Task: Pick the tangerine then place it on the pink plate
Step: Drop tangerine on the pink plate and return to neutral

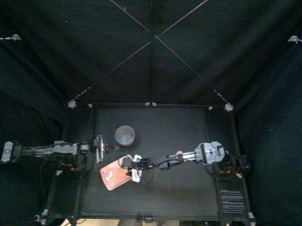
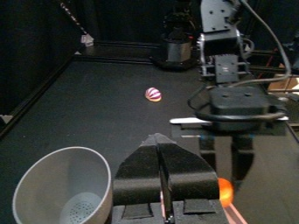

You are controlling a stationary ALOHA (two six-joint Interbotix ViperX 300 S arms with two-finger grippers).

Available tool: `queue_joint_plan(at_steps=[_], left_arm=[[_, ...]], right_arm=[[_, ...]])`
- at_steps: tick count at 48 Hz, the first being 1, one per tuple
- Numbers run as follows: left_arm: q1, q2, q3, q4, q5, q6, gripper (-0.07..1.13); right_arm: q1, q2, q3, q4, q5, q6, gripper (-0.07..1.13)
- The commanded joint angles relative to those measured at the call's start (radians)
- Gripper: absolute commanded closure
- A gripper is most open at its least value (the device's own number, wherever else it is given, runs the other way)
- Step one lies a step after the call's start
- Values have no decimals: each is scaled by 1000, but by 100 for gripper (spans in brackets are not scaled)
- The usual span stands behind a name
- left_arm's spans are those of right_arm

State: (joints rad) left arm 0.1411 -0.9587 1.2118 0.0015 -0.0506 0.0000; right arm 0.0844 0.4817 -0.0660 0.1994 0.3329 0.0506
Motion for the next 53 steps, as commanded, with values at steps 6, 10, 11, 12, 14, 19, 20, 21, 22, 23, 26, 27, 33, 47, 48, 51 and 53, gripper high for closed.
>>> queue_joint_plan(at_steps=[6, 10, 11, 12, 14, 19, 20, 21, 22, 23, 26, 27, 33, 47, 48, 51, 53], left_arm=[[6, 2, -8, 0, -5, 2, 97], [6, 2, -8, 0, -3, 2, 97], [6, 2, -6, 0, -3, 2, 97], [6, 2, -6, 0, -3, 2, 97], [6, 2, -6, 0, -2, 2, 97], [6, 2, -5, 0, -2, 2, 97], [6, 2, -5, 0, 0, 2, 97], [6, 2, -5, 0, 0, 2, 97], [8, 2, -5, 0, 0, 2, 97], [8, 2, -3, -2, 0, 2, 97], [6, 2, -3, 0, 0, 2, 97], [8, 0, -3, -2, 0, 2, 97], [8, 2, -2, 0, 2, 2, 97], [8, 2, 0, -2, 2, 2, 97], [9, 2, -2, 0, 2, 2, 97], [9, 2, 0, 0, 2, 2, 97], [11, 2, 0, 0, 2, 2, 97]], right_arm=[[5, 35, -112, 6, -48, 3, 36], [2, 57, -132, 5, -52, 3, 30], [2, 61, -137, 3, -54, 3, 29], [2, 66, -140, 3, -54, 3, 27], [2, 72, -141, 2, -54, 3, 24], [2, 77, -135, 2, -54, 5, 19], [0, 77, -132, 0, -54, 3, 19], [0, 74, -130, -2, -54, 3, 19], [2, 71, -127, -3, -54, 2, 19], [2, 67, -124, -5, -54, 2, 19], [2, 52, -112, -18, -54, 0, 19], [2, 43, -106, -26, -54, 0, 19], [3, -23, -35, -58, -77, 2, 19], [2, -221, 222, -72, -288, -3, 19], [0, -238, 244, -72, -307, -3, 19], [-2, -284, 307, -77, -360, -3, 19], [-2, -313, 348, -81, -397, -3, 19]])
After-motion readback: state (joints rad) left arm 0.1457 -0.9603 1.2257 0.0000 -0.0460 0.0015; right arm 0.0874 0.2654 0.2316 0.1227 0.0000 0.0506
